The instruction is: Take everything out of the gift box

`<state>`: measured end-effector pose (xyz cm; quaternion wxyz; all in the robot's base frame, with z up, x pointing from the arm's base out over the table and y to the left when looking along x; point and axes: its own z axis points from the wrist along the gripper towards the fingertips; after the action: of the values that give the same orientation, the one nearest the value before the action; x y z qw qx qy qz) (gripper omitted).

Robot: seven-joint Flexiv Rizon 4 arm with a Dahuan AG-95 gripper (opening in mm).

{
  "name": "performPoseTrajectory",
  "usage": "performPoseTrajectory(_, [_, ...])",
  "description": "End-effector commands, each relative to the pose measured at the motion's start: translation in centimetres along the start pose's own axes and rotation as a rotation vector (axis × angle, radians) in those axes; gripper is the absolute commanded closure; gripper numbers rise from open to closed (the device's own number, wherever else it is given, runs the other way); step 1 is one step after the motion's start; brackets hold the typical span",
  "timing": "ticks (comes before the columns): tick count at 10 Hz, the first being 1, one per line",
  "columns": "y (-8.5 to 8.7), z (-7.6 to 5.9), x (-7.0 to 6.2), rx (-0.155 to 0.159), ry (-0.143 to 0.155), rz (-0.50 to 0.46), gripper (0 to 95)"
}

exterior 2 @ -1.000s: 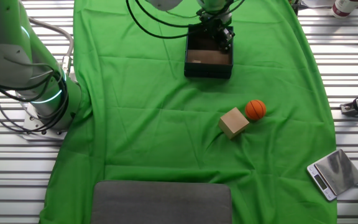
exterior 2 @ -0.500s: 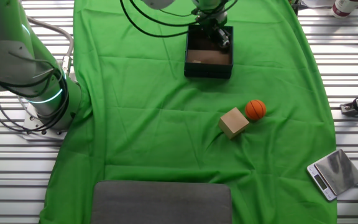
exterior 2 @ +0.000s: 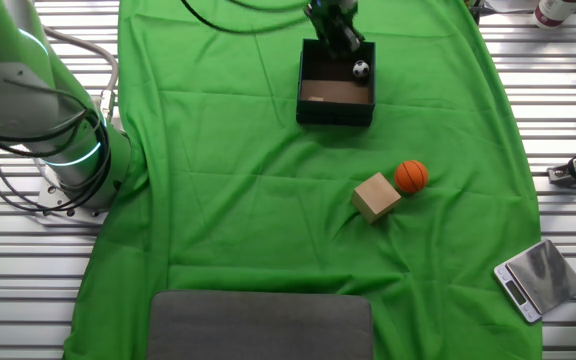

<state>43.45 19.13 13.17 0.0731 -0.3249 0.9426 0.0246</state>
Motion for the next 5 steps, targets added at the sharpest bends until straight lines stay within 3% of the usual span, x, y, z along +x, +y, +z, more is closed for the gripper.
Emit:
performPoseTrajectory(1, [0.5,-2.0,1.3,-0.042,0.0,-0.006,95.0])
performPoseTrajectory(3, [0.8,-3.4,2.0,-0.044,-0.007,-0.015,95.0])
performPoseTrajectory(4, [0.8,-3.7,2.3,-0.061,-0.015,-0.038,95.0])
performPoseTrajectory(5, [1.0,-4.0,2.6,-0.065,-0.003,-0.058,95.0])
